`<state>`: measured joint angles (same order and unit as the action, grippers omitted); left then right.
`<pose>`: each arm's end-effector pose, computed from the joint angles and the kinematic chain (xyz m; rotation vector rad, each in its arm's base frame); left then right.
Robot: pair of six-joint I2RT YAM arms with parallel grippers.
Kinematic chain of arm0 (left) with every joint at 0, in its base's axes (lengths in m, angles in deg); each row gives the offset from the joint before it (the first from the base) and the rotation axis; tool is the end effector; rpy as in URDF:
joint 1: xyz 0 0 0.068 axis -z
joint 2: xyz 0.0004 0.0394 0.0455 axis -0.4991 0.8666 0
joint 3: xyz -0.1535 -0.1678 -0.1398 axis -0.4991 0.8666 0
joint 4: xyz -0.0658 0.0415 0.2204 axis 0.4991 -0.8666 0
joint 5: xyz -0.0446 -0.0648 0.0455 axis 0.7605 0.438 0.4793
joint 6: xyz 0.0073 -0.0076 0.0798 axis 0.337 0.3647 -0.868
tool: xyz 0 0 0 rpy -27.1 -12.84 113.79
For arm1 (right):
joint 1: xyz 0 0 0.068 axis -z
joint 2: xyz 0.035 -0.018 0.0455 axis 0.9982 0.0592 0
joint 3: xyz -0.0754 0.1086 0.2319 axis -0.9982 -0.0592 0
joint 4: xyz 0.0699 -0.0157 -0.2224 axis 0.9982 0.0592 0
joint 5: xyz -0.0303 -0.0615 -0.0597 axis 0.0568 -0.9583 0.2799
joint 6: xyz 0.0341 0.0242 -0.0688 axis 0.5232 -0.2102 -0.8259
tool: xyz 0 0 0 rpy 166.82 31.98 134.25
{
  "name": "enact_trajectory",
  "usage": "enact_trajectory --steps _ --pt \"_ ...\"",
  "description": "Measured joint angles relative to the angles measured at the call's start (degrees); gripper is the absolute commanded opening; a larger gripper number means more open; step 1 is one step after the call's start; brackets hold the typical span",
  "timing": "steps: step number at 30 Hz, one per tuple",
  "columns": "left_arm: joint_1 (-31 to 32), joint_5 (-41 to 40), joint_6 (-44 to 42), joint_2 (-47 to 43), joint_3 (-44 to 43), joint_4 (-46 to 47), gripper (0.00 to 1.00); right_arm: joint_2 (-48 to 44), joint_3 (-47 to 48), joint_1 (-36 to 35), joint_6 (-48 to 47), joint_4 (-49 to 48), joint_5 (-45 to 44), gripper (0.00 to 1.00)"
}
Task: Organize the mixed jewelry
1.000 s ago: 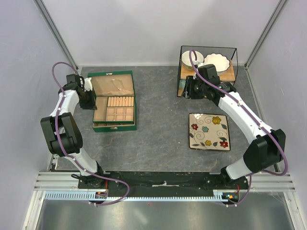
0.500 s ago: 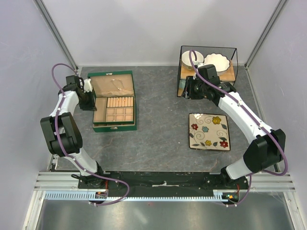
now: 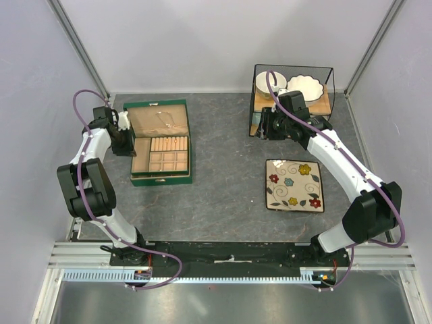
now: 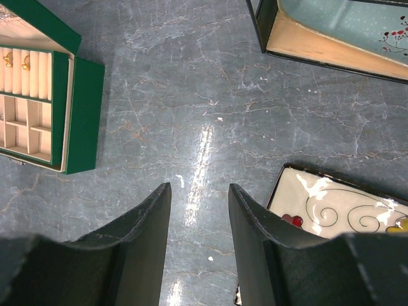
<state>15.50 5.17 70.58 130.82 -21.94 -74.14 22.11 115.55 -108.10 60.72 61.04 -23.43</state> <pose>0.3309 0.0683 0.2043 -0.0770 2.6516 -0.1945 0.3047 0.1294 0.3095 -0.0860 2.3402 0.5174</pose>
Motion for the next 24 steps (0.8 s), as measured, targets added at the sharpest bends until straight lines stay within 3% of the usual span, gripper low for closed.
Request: enact_trajectory --steps 24 --pt "0.4 -0.7 -2.2 0.0 -2.2 -5.4 0.01 0.0 -0.6 0.0 0.0 -0.5 0.0 0.49"
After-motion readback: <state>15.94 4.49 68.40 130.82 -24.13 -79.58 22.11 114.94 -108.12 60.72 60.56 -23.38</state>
